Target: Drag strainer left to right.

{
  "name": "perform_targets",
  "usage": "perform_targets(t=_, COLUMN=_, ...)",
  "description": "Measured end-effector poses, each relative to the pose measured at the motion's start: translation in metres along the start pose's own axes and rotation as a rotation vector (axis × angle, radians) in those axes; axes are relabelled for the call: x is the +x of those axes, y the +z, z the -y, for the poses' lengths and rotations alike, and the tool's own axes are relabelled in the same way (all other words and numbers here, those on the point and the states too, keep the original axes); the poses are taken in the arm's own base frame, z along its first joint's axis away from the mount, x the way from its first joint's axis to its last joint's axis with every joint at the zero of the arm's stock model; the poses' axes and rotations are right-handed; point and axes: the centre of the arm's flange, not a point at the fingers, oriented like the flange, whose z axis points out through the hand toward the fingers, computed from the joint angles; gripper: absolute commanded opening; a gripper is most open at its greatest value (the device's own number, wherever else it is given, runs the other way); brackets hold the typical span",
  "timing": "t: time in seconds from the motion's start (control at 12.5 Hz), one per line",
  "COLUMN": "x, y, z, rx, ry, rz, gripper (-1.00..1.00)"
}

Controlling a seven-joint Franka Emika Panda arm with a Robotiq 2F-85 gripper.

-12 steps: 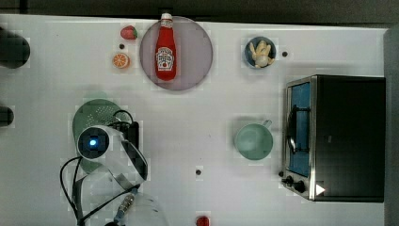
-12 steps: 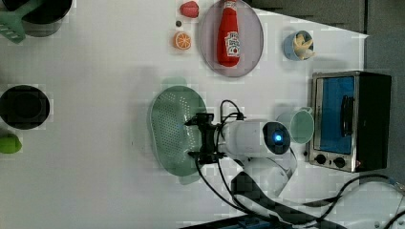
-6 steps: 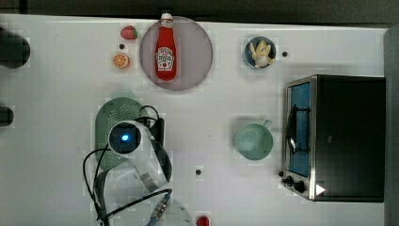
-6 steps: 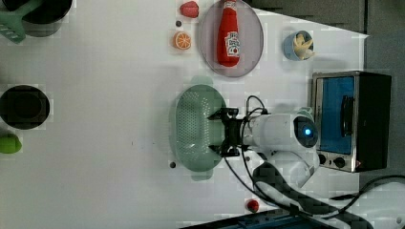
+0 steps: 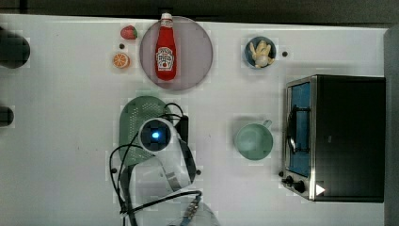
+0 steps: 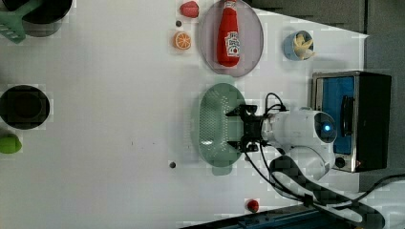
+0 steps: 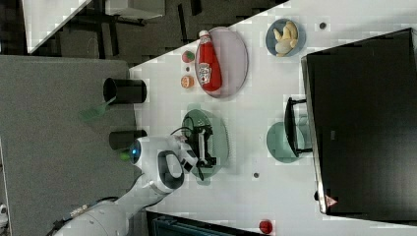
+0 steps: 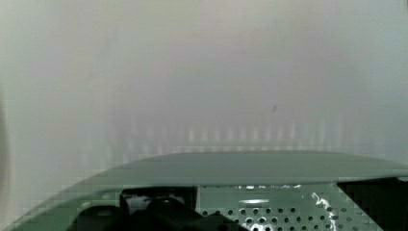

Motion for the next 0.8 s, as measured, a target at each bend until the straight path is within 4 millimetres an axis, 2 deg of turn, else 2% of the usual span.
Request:
perform_targets(t=0.16, x=0.024, y=0.004, z=0.0, rx=-0.018, ry=0.015, rz=-0.008, gripper=1.0)
perform_targets(t=0.48, x=0.055, y=-0.003, z=0.007, rx=-0.025, ry=-0.023, rz=-0.03, gripper=1.0)
perform_targets(t=0.8, x=0.116, y=-0.01, z=0.018, rx=0.006, ry=0.038, rz=-0.054, gripper=1.0)
